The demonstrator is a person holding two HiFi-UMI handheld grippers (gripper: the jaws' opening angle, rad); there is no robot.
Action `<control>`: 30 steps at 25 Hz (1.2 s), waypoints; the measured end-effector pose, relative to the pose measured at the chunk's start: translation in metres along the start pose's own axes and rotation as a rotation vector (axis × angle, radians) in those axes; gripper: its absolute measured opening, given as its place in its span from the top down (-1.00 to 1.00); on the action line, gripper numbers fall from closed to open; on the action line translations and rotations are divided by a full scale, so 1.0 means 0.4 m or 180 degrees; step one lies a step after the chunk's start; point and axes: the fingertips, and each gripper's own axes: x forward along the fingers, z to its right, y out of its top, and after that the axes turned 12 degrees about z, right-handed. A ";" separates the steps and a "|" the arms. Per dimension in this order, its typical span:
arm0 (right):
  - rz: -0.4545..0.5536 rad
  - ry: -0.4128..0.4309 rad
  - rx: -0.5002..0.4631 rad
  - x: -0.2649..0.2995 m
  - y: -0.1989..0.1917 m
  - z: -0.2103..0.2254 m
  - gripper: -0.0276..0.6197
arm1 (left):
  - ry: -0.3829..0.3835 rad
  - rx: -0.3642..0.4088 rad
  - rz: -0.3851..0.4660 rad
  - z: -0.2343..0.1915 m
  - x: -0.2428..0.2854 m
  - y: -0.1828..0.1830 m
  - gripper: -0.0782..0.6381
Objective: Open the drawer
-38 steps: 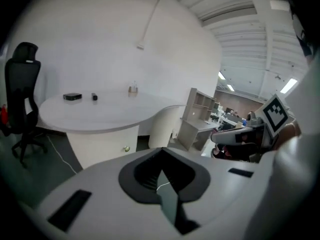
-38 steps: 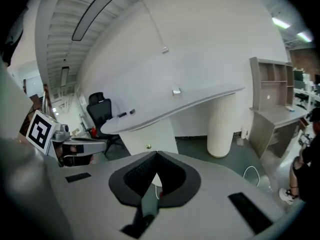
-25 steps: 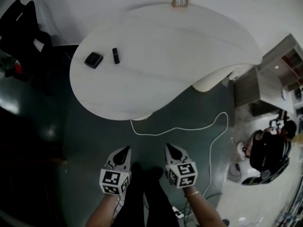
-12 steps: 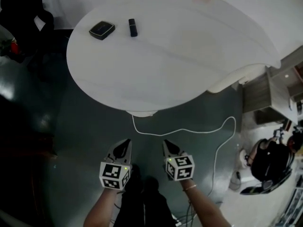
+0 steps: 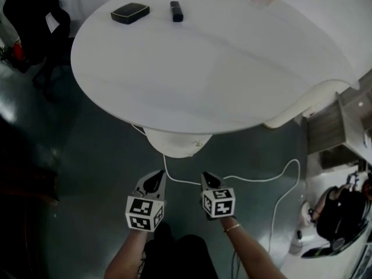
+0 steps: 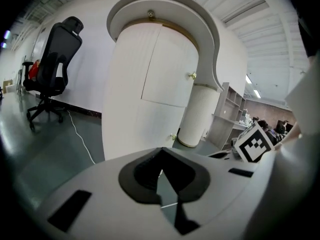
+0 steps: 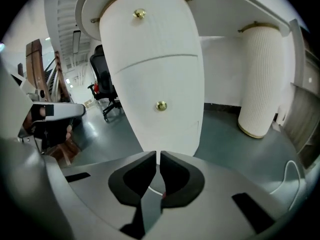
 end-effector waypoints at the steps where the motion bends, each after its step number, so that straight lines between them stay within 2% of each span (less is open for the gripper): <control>1: -0.0006 -0.0006 -0.0013 0.027 -0.015 0.010 0.90 | -0.0012 0.0019 0.0015 -0.008 0.019 -0.016 0.77; 7: 0.0009 0.0023 0.0002 0.160 -0.080 0.040 0.88 | -0.0091 0.0164 0.0067 -0.056 0.107 -0.096 0.77; 10: 0.0022 0.0095 -0.0015 0.217 -0.117 0.045 0.73 | -0.0112 0.0172 0.0082 -0.074 0.136 -0.139 0.77; 16: 0.0043 0.0165 -0.0131 0.303 -0.167 0.050 0.54 | -0.0112 0.0199 0.0091 -0.098 0.170 -0.198 0.77; 20: 0.0014 0.0157 -0.0143 0.346 -0.181 0.062 0.42 | -0.0097 0.0172 0.0126 -0.103 0.184 -0.205 0.77; 25: 0.0027 0.0091 -0.0241 0.402 -0.189 0.076 0.40 | -0.0086 0.0217 0.0180 -0.107 0.194 -0.198 0.77; 30: -0.0019 0.0153 -0.0153 0.434 -0.206 0.061 0.40 | -0.0072 0.0242 0.0230 -0.117 0.186 -0.193 0.77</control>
